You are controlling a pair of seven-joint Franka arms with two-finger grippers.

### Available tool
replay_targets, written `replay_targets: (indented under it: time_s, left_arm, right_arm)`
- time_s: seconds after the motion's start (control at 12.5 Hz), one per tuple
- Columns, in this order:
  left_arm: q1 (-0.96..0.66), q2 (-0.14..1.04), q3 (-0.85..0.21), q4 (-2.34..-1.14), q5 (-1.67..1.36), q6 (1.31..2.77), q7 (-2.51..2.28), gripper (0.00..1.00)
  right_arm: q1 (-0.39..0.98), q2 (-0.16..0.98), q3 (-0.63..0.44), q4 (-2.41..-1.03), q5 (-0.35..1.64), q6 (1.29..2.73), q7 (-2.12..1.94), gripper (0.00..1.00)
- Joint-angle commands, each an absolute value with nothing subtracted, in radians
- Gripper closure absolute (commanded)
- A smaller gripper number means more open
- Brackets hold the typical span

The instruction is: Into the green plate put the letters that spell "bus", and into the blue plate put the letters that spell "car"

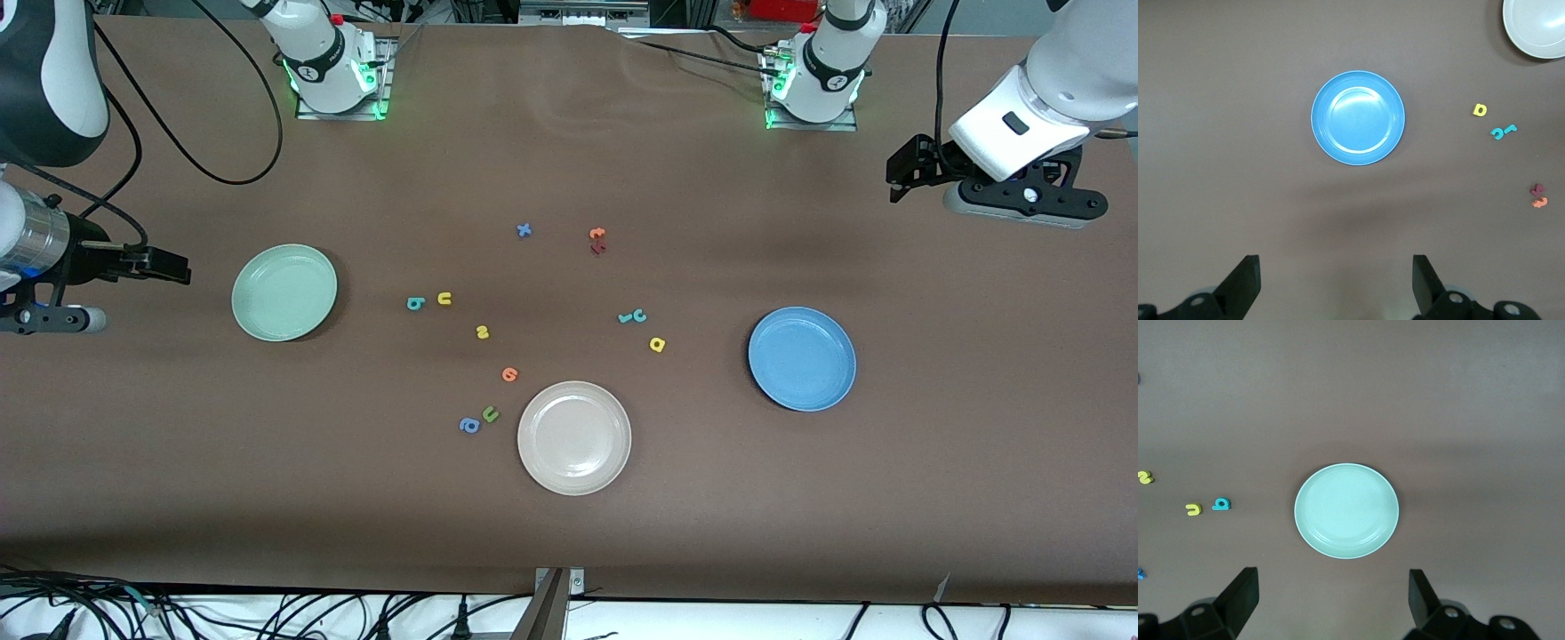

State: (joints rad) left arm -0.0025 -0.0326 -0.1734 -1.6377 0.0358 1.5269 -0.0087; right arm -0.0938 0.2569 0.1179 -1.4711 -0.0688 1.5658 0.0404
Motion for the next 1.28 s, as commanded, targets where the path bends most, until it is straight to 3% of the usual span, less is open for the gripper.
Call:
replay_targets:
  time_s: [0.0,1.2]
  left_arm:
    - [-0.009,-0.018,-0.176,-1.609,0.074,1.516,0.002,0.00]
    - [-0.009,-0.020,-0.178,-1.609,0.072,1.516,0.002,0.00]
  right_arm:
    - [-0.103,0.248,0.132,-1.468,-0.066,1.557,0.057,0.01]
    - [-0.107,0.249,0.129,-1.466,-0.071,1.555,0.051,0.00]
